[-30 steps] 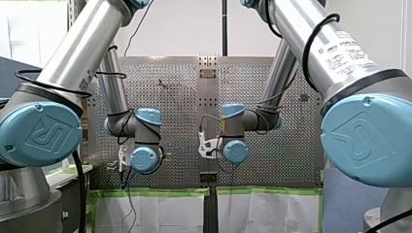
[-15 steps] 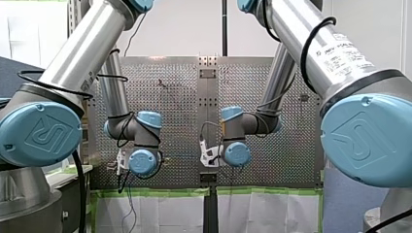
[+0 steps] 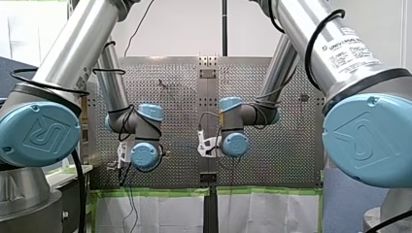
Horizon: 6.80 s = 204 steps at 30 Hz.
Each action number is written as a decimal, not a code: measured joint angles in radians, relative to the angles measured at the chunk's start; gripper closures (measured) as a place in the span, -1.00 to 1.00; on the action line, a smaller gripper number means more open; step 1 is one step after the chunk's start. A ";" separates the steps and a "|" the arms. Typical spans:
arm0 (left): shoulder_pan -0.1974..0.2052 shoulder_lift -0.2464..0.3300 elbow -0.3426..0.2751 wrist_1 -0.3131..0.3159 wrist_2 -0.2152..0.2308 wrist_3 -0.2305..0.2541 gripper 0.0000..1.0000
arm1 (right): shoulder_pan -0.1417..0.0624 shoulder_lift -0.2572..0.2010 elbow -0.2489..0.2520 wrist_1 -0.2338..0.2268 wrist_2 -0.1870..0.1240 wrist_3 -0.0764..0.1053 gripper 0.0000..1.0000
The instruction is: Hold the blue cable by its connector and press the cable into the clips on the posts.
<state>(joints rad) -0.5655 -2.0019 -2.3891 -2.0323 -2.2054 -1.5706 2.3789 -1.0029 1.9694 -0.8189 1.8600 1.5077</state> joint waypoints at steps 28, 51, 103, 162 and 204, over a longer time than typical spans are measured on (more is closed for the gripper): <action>0.075 0.244 0.116 -0.242 -0.081 0.061 1.00 | 0.037 -0.125 -0.197 0.142 -0.066 0.013 1.00; 0.205 0.447 0.308 -0.448 0.044 0.048 1.00 | 0.076 -0.108 -0.362 0.264 -0.063 0.076 1.00; 0.356 0.540 0.401 -0.854 0.282 -0.053 1.00 | 0.112 -0.093 -0.615 0.492 0.002 0.083 1.00; 0.409 0.542 0.459 -0.867 0.421 -0.023 1.00 | 0.054 -0.038 -0.715 0.541 -0.106 0.172 1.00; 0.406 0.443 0.506 -0.846 0.452 -0.033 1.00 | 0.006 -0.033 -0.715 0.550 -0.136 0.193 1.00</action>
<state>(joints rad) -0.1600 -1.5584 -1.8826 -2.8780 -1.7536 -1.6035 2.3854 -1.0360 1.2542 -0.2686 1.7244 1.7005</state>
